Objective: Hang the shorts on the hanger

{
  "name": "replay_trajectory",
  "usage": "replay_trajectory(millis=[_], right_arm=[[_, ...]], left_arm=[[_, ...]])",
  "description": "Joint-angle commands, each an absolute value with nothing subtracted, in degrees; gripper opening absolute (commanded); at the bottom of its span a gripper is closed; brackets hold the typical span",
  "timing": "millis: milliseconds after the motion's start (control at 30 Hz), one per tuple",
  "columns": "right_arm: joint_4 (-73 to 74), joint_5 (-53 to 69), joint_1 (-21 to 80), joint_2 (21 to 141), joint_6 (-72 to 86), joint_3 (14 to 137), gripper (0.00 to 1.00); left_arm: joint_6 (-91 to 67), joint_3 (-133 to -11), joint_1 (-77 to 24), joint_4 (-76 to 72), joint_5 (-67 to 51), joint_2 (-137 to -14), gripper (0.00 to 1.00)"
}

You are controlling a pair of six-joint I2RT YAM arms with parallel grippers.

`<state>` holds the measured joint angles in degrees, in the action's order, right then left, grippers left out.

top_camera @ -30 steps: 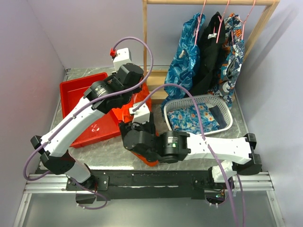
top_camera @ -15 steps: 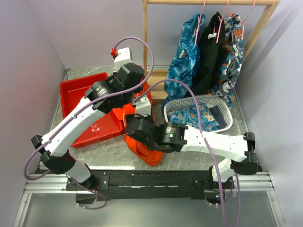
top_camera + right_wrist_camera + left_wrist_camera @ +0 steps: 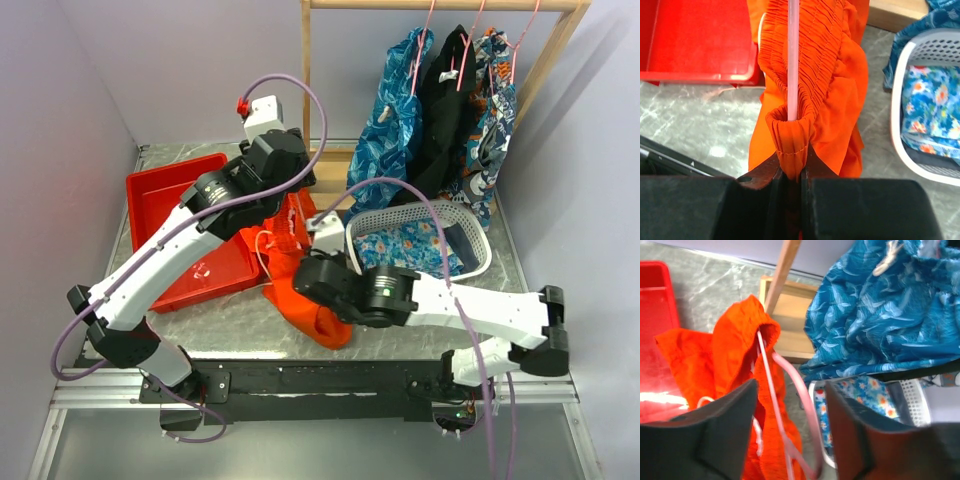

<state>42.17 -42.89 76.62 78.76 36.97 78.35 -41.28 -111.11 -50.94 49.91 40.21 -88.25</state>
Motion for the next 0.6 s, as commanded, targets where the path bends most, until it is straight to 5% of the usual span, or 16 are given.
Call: replay_trajectory(millis=[0,133,567], right_arm=[[38.76,-45.44,76.64,72.17,36.65,77.61,0.0],[38.85,-45.97,76.2,68.82,37.35,75.68,0.0],[41.92,-44.74,73.65,61.18,38.41,74.36,0.0]], left_arm=[[-40.43,-112.06,-51.15,46.4,37.53,-86.57,0.73],[-40.08,-110.75,-51.24,46.67,36.65,-84.91,0.96],[-35.07,-105.82,-51.24,37.63,29.27,-74.36,0.97]])
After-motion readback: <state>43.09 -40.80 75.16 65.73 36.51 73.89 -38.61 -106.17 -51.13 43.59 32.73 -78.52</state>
